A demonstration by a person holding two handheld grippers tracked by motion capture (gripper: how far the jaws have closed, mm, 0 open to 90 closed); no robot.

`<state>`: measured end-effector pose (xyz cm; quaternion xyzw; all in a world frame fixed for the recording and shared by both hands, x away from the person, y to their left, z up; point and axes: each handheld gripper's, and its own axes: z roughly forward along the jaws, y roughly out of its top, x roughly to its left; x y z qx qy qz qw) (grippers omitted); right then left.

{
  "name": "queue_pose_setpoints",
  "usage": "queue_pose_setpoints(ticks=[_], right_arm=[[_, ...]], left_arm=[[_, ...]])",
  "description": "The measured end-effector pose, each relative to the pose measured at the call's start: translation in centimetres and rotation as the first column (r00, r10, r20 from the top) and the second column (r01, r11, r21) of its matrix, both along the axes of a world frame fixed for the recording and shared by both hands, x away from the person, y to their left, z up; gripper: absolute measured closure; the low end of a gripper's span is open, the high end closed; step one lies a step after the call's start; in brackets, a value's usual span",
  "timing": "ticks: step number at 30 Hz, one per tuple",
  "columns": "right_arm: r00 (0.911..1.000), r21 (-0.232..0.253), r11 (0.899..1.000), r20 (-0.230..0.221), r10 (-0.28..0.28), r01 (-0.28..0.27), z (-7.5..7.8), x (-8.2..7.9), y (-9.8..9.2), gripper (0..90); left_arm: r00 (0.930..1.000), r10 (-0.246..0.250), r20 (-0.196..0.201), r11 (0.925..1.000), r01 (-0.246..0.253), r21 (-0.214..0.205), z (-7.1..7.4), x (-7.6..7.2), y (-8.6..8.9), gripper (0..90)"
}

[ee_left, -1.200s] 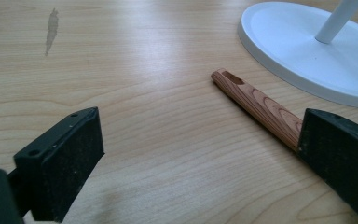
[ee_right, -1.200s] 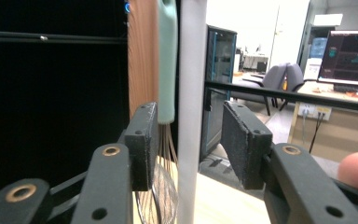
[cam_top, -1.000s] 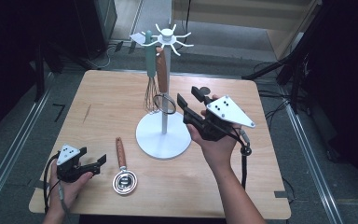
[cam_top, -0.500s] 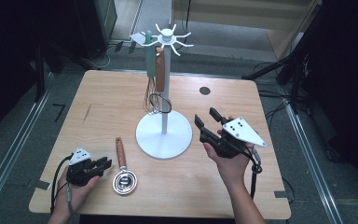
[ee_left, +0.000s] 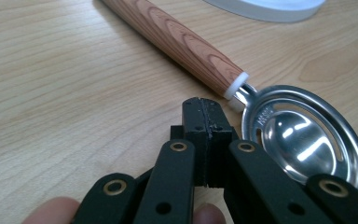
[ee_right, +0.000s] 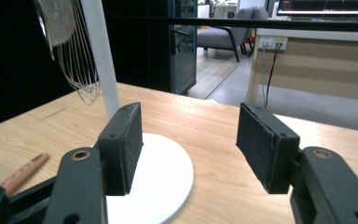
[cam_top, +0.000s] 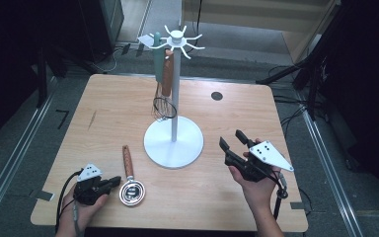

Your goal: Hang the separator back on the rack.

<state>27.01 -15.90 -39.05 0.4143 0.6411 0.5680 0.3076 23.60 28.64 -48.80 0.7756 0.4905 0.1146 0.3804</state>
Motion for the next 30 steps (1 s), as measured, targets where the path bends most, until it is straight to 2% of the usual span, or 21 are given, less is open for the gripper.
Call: queue_pose_setpoints(ticks=[8,15,20,22,30], right_arm=[[0.9989,-0.008,0.999,-0.032,-0.033,0.033,-2.0,-0.7,-1.7,39.2],[0.9949,0.018,0.996,-0.060,-0.081,0.082,-3.3,-1.4,-3.4,39.4],[0.9932,0.003,0.995,-0.064,-0.097,0.098,-3.8,-1.8,-4.0,39.3],[0.9917,-0.021,0.994,-0.063,-0.112,0.111,-4.2,-2.0,-4.4,39.3],[0.9883,-0.018,0.993,-0.097,-0.118,0.116,-5.2,-2.5,-4.8,39.3]], left_arm=[[0.9994,-0.034,0.002,0.9994,0.034,0.008,0.0,-0.3,-0.8,90.0],[0.9975,-0.070,-0.007,0.9975,0.070,0.009,0.0,-0.6,-2.0,90.0],[0.9970,-0.078,-0.005,0.9969,0.078,0.011,-0.1,-0.7,-2.9,90.0],[0.9959,-0.090,-0.003,0.9959,0.090,0.013,-0.1,-0.7,-3.5,90.0],[0.9930,-0.118,-0.008,0.9930,0.118,0.011,-0.1,-0.9,-5.0,90.0]])
